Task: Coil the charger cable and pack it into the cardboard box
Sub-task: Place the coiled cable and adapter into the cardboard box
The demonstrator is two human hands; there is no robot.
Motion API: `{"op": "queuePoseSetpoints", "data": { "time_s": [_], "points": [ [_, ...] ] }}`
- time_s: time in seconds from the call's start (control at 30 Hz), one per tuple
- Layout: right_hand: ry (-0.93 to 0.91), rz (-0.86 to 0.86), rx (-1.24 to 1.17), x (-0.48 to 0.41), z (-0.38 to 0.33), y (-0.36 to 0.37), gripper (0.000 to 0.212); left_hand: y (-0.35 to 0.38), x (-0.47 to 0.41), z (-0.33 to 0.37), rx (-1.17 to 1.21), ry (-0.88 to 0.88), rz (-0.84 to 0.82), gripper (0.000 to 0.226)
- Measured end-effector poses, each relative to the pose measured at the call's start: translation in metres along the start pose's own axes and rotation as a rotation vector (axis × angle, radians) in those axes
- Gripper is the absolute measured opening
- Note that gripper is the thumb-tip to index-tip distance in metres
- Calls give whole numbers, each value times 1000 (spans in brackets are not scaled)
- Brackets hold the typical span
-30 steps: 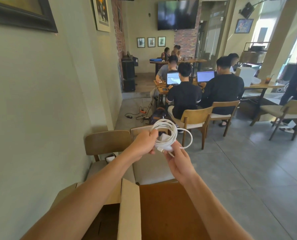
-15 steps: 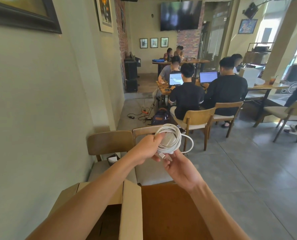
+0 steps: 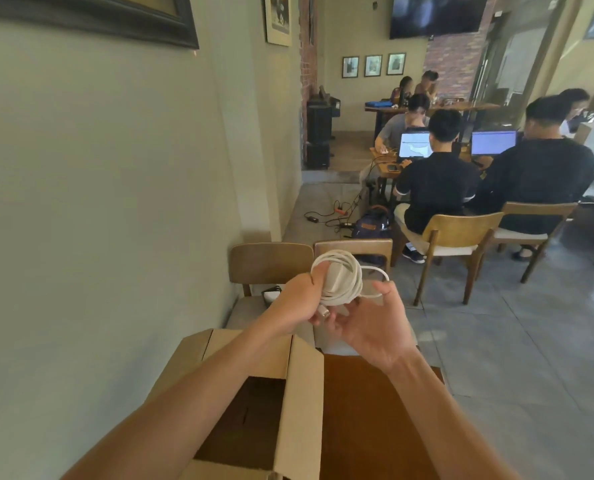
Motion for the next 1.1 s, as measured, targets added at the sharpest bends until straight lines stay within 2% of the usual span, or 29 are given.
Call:
{"op": "queuePoseSetpoints", "data": {
  "time_s": [0.03, 0.07, 0.13, 0.2, 0.3, 0.4, 0.57, 0.6, 0.8, 0.9, 1.0, 1.1],
  "points": [
    [22, 0, 23, -6, 9, 3, 71, -4, 4, -5, -54, 11, 30, 77],
    [34, 1, 59, -13, 20, 7, 69, -9, 9, -11, -129, 30, 68, 74],
    [40, 21, 120, -26, 40, 10, 52, -18, 17, -21, -330, 85, 117, 58],
    [52, 64, 169, -37, 59, 13, 38, -26, 24, -39, -405, 51, 114, 49],
    [121, 86, 174, -50, 89, 21, 37, -41, 39, -78, -163, -106, 98, 58],
    [180, 116, 162, -61, 117, 20, 49, -52, 53, -105, 102, -127, 73, 55],
    [338, 164, 223, -68, 163, 8, 91, -58, 77, -158, 201, -171, -16, 57],
    [366, 176, 213, -68, 170, 6, 92, -60, 80, -167, 206, -190, -1, 58],
    [420, 259, 267, -69, 182, -8, 46, -65, 85, -193, 193, -199, 57, 52],
    [463, 271, 352, -70, 181, -10, 40, -60, 81, -202, 259, -213, -26, 49],
    [489, 286, 407, -73, 180, -15, 39, -53, 78, -207, 270, -196, -149, 34],
    [544, 307, 480, -77, 186, -28, 39, -41, 78, -216, 375, -236, -203, 17]
  ]
}}
Point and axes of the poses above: each hand's wrist, its own x-axis away from the middle knuckle, its own y-axis out of the palm, z = x × y, the point moved 8 cm from there along -x, towards the middle knuckle, and after that the axes turned 15 degrees about -x, right-handed, at the moved point
